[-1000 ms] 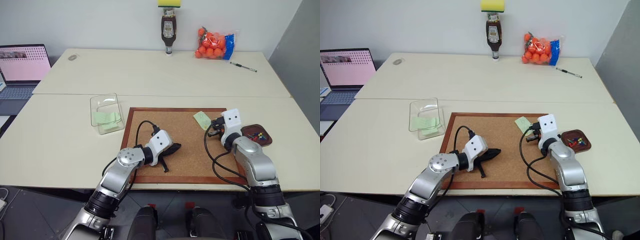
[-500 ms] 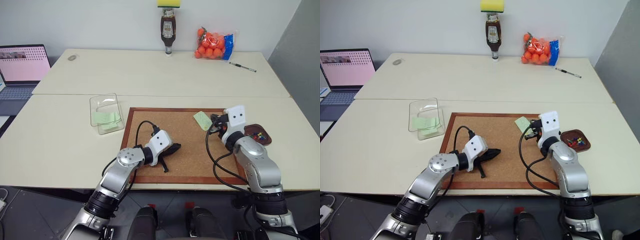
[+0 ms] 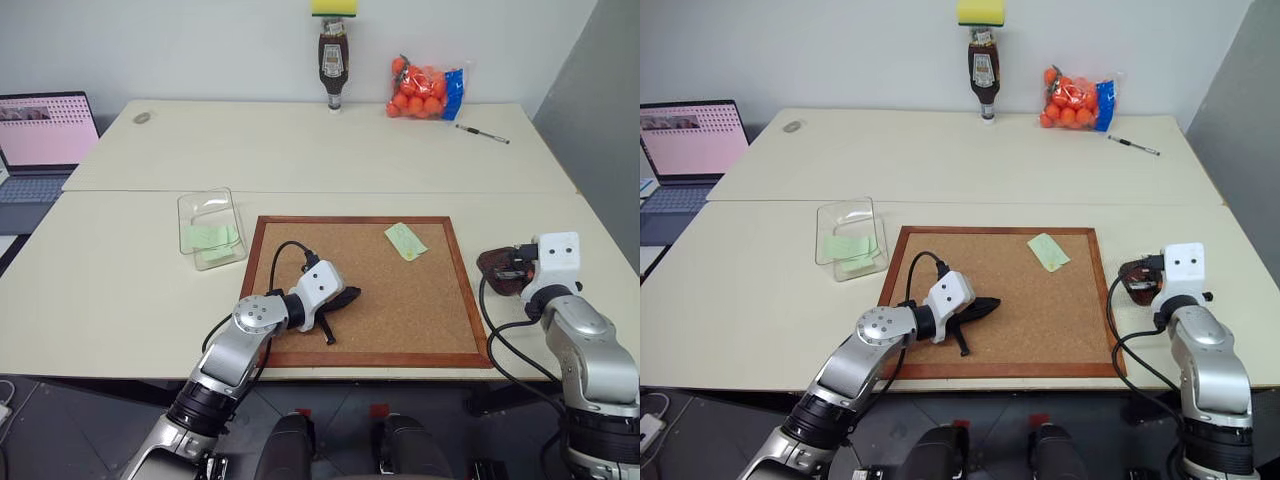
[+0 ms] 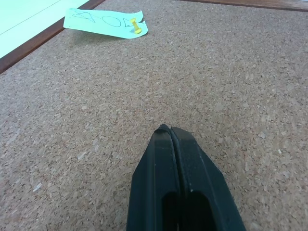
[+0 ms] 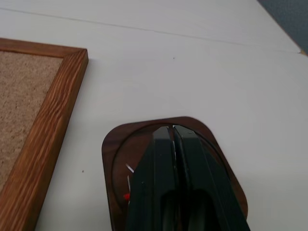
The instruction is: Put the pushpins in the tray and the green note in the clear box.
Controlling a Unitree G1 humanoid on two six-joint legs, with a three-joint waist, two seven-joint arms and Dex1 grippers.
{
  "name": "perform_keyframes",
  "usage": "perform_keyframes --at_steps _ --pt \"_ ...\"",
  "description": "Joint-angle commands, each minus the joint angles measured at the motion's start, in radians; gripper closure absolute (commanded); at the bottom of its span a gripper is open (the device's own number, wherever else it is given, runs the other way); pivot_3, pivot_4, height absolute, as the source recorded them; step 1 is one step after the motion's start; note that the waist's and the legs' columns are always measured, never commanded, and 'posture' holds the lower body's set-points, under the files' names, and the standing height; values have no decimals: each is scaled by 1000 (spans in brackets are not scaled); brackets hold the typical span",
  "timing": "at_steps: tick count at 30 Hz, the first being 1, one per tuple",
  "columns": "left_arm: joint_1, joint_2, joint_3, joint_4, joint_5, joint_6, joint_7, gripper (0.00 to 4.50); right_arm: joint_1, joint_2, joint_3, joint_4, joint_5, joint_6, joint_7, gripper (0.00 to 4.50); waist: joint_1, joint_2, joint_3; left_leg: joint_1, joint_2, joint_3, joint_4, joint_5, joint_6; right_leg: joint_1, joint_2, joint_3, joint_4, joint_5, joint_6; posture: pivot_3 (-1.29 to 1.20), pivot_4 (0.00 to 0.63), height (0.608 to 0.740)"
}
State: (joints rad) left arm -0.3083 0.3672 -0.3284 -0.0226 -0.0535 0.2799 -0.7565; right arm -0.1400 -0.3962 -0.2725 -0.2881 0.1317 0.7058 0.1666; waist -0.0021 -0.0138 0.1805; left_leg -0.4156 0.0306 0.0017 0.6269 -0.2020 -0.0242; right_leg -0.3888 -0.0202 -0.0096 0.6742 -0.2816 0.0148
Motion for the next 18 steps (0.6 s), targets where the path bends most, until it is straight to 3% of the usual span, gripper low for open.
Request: perform_keyframes --at_steps 1,5,17,18 --pt "32 7 -56 62 32 23 -24 4500 -11 -11 -12 -2 -18 -4 -21 4465 0 0 0 0 0 0 0 0 0 0 0 0 0 0 0 0 150 740" --pt "34 8 -57 59 34 24 -22 4500 -18 -9 -12 18 -18 -7 -23 4465 0 0 0 0 0 0 0 0 0 0 0 0 0 0 0 0 150 740" --pt "36 11 -57 58 33 23 -22 4500 -37 -4 -30 -9 -8 1 -39 2082 1 0 0 -1 0 0 0 0 0 0 0 0 -1 0 0 0 150 740" --pt "36 11 -57 58 33 23 -22 4500 -36 -1 -31 -17 -5 5 -40 2082 1 0 0 -1 0 0 0 0 0 0 0 0 -1 0 0 0 150 740"
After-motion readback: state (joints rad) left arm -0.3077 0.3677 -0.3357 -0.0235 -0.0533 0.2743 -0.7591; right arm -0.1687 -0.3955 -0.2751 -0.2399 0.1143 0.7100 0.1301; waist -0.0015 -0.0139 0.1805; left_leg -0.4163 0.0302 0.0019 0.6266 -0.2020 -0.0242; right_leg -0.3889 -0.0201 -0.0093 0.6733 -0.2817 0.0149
